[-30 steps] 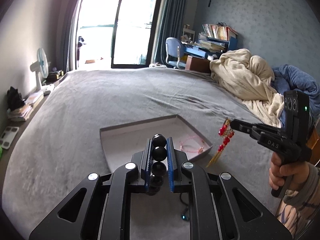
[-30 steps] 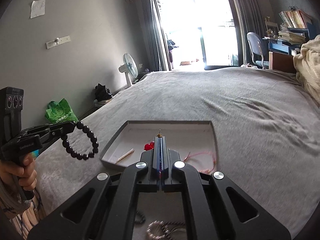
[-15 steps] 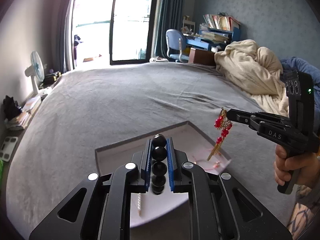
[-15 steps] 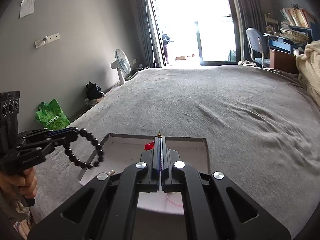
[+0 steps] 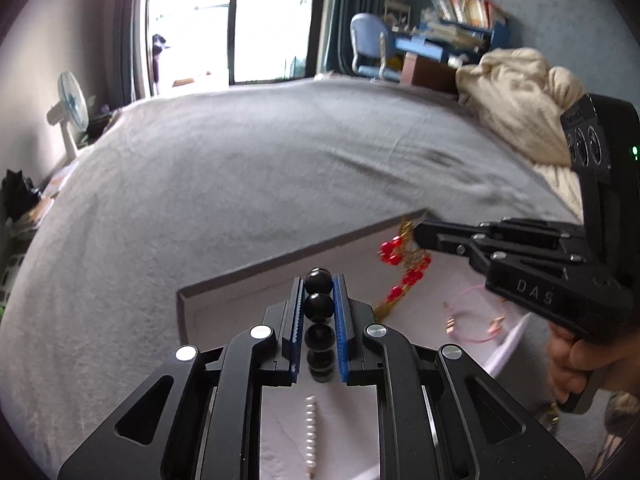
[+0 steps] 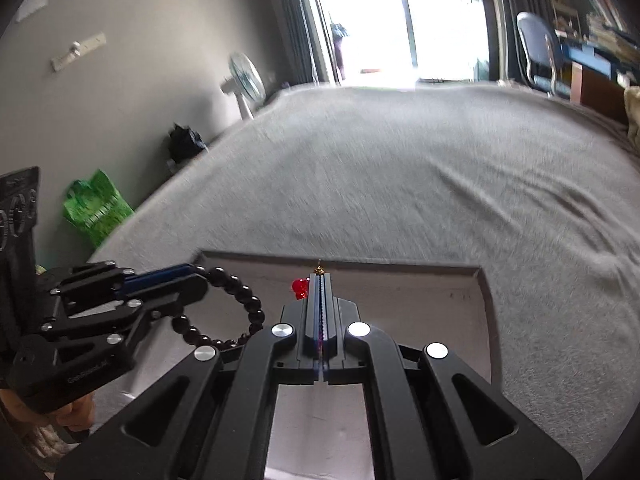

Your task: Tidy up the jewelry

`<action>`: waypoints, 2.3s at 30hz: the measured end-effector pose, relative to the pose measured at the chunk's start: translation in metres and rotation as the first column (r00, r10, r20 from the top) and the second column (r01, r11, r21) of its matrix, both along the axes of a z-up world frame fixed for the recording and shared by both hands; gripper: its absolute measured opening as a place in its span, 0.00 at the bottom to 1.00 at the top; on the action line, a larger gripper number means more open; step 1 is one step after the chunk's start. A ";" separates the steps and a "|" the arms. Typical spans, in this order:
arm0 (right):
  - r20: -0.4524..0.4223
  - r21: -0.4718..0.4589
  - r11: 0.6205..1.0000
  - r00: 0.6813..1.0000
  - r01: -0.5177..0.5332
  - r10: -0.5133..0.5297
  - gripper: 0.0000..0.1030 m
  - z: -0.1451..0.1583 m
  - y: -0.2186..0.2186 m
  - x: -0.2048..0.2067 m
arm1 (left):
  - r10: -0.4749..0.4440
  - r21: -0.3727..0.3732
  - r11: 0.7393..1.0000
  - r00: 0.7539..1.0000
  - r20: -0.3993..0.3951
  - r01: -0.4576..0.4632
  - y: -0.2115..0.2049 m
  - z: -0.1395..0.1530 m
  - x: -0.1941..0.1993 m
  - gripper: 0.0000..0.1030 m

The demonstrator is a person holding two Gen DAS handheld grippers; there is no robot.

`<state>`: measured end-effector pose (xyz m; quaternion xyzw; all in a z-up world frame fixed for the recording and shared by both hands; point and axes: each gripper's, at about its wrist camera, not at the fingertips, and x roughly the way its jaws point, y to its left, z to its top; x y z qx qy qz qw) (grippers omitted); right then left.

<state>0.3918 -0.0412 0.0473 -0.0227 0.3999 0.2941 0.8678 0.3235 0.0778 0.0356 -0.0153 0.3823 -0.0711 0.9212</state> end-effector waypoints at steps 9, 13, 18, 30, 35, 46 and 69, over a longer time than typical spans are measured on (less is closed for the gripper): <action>-0.046 -0.102 0.994 0.998 0.028 -0.032 0.00 -0.027 -0.009 0.017 | 0.036 0.040 0.999 0.997 -0.062 -0.034 0.022 -0.021 0.010 0.14; -0.025 -0.137 0.990 0.999 0.043 -0.047 0.00 -0.032 -0.014 0.017 | 0.063 0.048 0.997 0.995 -0.073 -0.060 0.029 -0.024 0.010 0.16; 0.018 -0.163 0.985 0.998 0.059 -0.056 0.04 -0.028 -0.019 0.011 | 0.088 0.048 0.995 0.995 -0.055 -0.086 0.034 -0.020 0.004 0.41; 0.053 -0.092 0.993 0.997 0.068 -0.064 0.47 -0.013 -0.041 -0.016 | 0.131 0.059 0.990 0.991 0.015 -0.132 0.031 -0.003 -0.021 0.86; 0.078 -0.055 0.996 0.995 0.074 -0.069 0.57 -0.010 -0.058 -0.040 | 0.134 0.063 0.989 0.990 0.029 -0.136 0.027 -0.002 -0.041 0.90; 0.152 0.036 0.995 0.984 0.090 -0.094 0.84 -0.008 -0.087 -0.108 | 0.217 0.004 0.976 0.973 0.084 -0.218 0.029 -0.002 -0.102 0.94; 0.234 0.065 0.988 0.961 0.140 -0.151 0.95 -0.021 -0.119 -0.189 | 0.212 -0.056 0.977 0.971 0.110 -0.207 -0.001 -0.030 -0.185 0.95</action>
